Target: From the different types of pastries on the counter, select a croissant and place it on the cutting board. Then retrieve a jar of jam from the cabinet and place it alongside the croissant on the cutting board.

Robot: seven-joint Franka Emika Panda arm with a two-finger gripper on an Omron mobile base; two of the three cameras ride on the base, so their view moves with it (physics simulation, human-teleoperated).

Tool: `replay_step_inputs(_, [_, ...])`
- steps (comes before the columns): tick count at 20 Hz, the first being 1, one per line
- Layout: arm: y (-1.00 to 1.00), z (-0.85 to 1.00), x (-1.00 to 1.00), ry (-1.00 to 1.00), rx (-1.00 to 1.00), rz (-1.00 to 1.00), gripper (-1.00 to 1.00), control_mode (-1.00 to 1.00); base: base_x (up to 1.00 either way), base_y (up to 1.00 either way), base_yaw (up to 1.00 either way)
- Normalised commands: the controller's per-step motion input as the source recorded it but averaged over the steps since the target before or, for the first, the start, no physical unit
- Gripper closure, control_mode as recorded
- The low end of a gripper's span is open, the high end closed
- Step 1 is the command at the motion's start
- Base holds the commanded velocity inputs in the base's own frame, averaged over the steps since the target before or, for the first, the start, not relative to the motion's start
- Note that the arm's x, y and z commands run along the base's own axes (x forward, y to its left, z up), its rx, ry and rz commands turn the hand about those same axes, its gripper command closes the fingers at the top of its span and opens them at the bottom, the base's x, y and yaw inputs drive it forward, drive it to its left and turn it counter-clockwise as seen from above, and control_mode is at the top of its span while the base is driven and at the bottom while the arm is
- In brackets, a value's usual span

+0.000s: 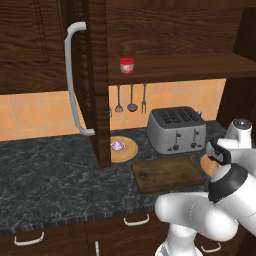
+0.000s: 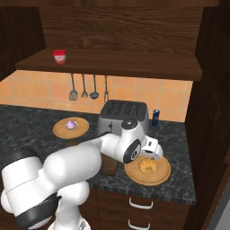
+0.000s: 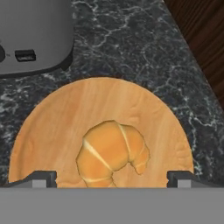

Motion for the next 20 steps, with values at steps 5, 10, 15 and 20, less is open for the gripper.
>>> replay_step_inputs(5, [0.00,-0.21,0.00,0.07,0.00,-0.09,-1.00,-1.00,0.00,0.00,0.00])
replay_step_inputs(10, [0.01,-0.19,-0.01,0.08,0.00,-0.12,-1.00,-1.00,0.00,0.00,0.00])
replay_step_inputs(15, [0.02,-0.02,0.06,0.01,0.00,0.00,-1.00,-1.00,0.00,0.00,0.00])
replay_step_inputs(20, [0.00,-0.20,0.14,0.00,0.00,0.00,-1.00,-1.00,0.00,0.00,0.00])
